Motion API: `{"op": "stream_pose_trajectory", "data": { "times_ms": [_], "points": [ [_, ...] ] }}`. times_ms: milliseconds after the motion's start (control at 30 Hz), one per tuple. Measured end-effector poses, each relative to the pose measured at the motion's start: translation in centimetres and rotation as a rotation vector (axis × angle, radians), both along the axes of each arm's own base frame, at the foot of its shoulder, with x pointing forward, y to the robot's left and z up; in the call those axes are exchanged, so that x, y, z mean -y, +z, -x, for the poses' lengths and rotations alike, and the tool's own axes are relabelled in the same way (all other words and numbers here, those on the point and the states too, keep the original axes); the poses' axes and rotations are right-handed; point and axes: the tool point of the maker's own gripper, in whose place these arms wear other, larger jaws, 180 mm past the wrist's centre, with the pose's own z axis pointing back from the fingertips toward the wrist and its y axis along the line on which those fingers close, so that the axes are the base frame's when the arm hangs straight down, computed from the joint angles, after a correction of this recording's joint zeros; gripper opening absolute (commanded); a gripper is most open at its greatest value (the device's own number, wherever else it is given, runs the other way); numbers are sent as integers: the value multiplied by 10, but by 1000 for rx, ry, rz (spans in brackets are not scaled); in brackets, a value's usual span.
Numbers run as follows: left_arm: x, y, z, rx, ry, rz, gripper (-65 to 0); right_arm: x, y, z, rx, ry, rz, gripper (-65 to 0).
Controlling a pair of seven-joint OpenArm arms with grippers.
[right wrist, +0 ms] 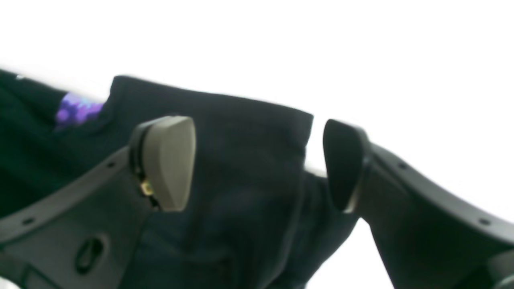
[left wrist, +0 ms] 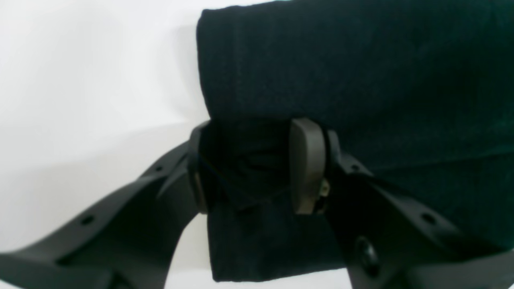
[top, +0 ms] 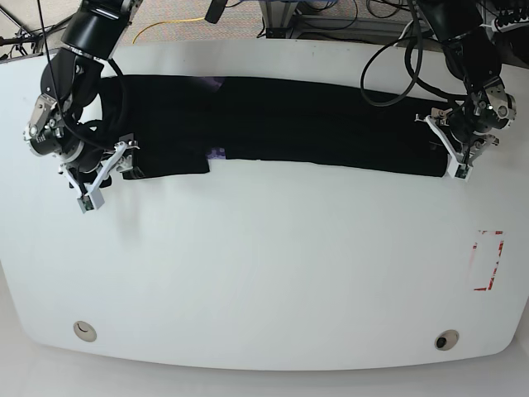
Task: Fold the T-shirt properly
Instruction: 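Drag the strip end with the right gripper to straighten it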
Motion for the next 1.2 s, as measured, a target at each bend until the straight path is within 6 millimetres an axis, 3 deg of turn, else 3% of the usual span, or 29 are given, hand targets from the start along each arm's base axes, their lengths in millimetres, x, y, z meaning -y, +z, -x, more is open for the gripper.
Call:
{"op": "stream_pose_trajectory", "data": {
  "times_ms": [133, 267, 500, 567, 667, 733, 1000, 1200],
  "points": [
    [1, 3, 1, 8, -2, -3, -400, 17, -26, -11, -102, -49, 2, -166],
    [1, 3, 2, 1, -3, -9, -400, 19, -45, -13, -144, -72, -25, -166],
    [2, 2, 6, -2, -5, -14, -400, 22, -50, -15, -134, -83, -48, -179],
    [1, 2, 6, -5, -6, -16, -400, 16, -52, -15, -145, -51, -33, -239],
    [2, 3, 6, -2, -6, -13, -400, 3, -54, -15, -138, -18, -40, -450],
    [2, 2, 6, -4, -5, -13, -400, -7, -56, -13, -130, -10, -63, -631],
    [2, 2, 6, -4, -7, -12, -400, -9, -56, -13, -127, -10, -67, -650],
    [2, 2, 6, -5, -9, -13, -400, -1, -20, -11, -74, 29, 65, -650]
  ]
}}
